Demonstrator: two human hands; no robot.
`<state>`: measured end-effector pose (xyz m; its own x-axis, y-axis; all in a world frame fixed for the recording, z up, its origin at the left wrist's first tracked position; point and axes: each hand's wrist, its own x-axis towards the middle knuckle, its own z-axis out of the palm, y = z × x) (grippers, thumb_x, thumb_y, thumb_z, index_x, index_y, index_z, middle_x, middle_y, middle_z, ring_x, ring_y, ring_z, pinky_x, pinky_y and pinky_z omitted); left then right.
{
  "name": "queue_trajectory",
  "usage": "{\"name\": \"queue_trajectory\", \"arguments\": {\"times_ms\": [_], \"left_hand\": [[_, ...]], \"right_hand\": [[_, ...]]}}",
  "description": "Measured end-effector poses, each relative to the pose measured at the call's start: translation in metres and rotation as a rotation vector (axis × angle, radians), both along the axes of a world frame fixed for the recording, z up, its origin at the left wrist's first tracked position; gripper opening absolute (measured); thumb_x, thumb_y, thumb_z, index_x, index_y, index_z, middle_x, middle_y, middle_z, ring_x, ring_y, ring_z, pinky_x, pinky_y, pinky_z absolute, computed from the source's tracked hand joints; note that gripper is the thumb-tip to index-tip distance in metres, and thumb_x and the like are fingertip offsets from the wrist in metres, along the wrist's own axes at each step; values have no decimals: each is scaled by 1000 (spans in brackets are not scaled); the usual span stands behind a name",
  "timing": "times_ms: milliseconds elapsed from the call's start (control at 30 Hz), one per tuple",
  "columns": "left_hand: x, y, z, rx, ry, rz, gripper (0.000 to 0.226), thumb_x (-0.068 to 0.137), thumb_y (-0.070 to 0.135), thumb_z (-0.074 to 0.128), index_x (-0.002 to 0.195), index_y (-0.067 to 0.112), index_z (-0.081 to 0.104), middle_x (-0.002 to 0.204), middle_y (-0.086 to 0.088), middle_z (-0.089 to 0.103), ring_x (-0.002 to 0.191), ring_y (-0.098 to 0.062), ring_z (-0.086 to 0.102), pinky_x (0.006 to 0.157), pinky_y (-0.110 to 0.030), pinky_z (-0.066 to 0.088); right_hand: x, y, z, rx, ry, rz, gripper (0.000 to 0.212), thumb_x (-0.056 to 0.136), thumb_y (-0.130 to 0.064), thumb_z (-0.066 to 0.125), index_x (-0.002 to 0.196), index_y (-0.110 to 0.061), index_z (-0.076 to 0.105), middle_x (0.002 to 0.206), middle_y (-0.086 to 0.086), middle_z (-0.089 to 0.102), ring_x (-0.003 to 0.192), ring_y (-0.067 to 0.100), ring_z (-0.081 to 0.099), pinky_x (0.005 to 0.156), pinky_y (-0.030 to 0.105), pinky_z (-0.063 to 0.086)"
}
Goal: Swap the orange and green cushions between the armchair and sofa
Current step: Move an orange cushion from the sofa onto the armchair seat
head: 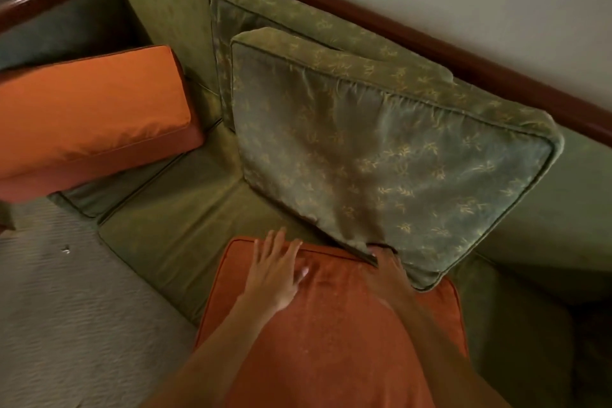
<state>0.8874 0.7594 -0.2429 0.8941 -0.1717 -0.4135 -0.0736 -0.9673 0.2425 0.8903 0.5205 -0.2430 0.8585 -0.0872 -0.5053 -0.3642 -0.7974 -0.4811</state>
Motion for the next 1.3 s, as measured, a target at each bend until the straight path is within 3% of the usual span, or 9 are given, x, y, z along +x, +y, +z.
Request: {"name": "queue_trajectory", "arguments": {"times_ms": [200,367,500,567,700,833,1067,1200,1300], "left_hand": [[22,-15,-25,35,32,33,49,100,51,45,143,27,43,142,3,46,140,-21,32,122,-54,2],[17,-17,-19,-50,-86,97,28,100,40,54,126,32,56,126,9,54,127,-17,42,116,-46,23],[15,-20,-7,-112,-156,85,18,100,36,54,116,30,60,119,11,56,119,-15,46,105,-38,31],[14,-17,2,-147,-147,76,14,99,35,56,112,30,60,114,12,56,116,-13,48,102,-36,34],[9,-13,27,-194,-158,60,14,99,38,54,107,29,61,105,13,54,110,-12,49,95,-34,35],[-3,-21,55,-230,-205,30,10,96,37,58,97,28,62,99,12,58,102,-14,53,86,-33,34],[-16,-57,159,-434,-451,-78,22,82,36,73,78,32,52,82,15,58,84,-10,53,71,-30,30],[-7,-70,243,-440,-426,-269,31,74,30,82,77,27,52,105,12,59,108,-13,52,93,-38,37],[-10,-68,251,-249,-219,-423,31,82,24,78,77,21,47,161,3,26,152,-26,11,122,-47,10]], "right_hand": [[32,-22,-30,-66,276,139,110,61,-99,36,146,-30,44,153,3,40,139,26,38,111,39,36],[28,-38,-31,24,337,200,100,65,-88,59,144,-29,45,146,-4,49,132,22,49,104,35,43],[15,-29,-28,-105,100,246,47,93,-63,47,117,-30,69,125,-1,66,121,23,57,99,38,45],[8,-26,-27,-143,-25,282,47,97,-54,39,120,-27,70,130,1,64,127,25,52,105,39,37],[-18,-21,-7,-123,-154,94,32,98,-40,52,107,-18,74,108,6,73,105,32,64,85,37,45],[-49,-28,25,-136,-257,-17,15,95,-30,60,104,-26,72,103,2,74,100,30,65,83,39,40],[-102,-64,148,-196,-498,-165,33,86,-40,48,103,-32,74,107,-7,73,102,20,63,80,32,28],[-123,-82,218,-247,-650,-76,35,87,-42,46,94,-23,74,117,-5,67,105,25,58,80,40,37],[-141,-76,224,-347,-570,16,12,84,-32,69,95,-29,71,150,6,45,118,30,46,82,47,43]]}}
